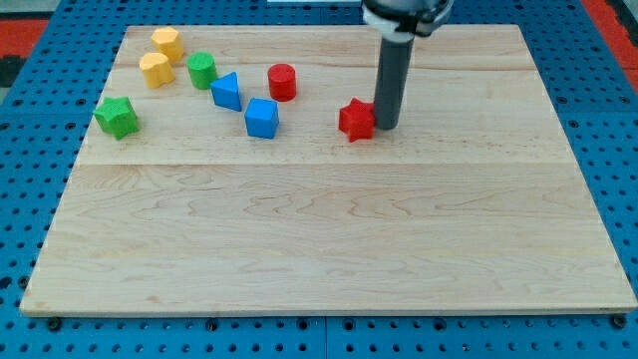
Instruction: Move the red star to the bottom left side of the blue cube
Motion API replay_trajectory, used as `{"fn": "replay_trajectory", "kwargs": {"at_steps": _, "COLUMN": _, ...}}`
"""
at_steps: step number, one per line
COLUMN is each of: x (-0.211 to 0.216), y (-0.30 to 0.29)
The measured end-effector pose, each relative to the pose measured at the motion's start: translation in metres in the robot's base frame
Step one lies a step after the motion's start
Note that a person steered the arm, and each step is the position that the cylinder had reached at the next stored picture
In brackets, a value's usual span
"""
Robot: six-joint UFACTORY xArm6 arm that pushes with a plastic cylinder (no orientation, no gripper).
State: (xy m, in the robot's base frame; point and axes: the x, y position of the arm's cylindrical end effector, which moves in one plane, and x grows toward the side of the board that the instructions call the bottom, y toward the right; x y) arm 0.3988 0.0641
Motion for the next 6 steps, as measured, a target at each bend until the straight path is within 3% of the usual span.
{"fn": "replay_trajectory", "kwargs": {"at_steps": 1, "x": -0.002, "y": 0.013}}
{"fn": "replay_trajectory", "kwargs": {"at_steps": 2, "x": -0.024, "y": 0.0}}
{"fn": "replay_trajectory", "kwargs": {"at_steps": 3, "x": -0.018, "y": -0.039}}
{"fn": "replay_trajectory", "kwargs": {"at_steps": 5, "x": 0.042, "y": -0.066}}
{"fn": "replay_trajectory", "kwargs": {"at_steps": 6, "x": 0.044, "y": -0.115}}
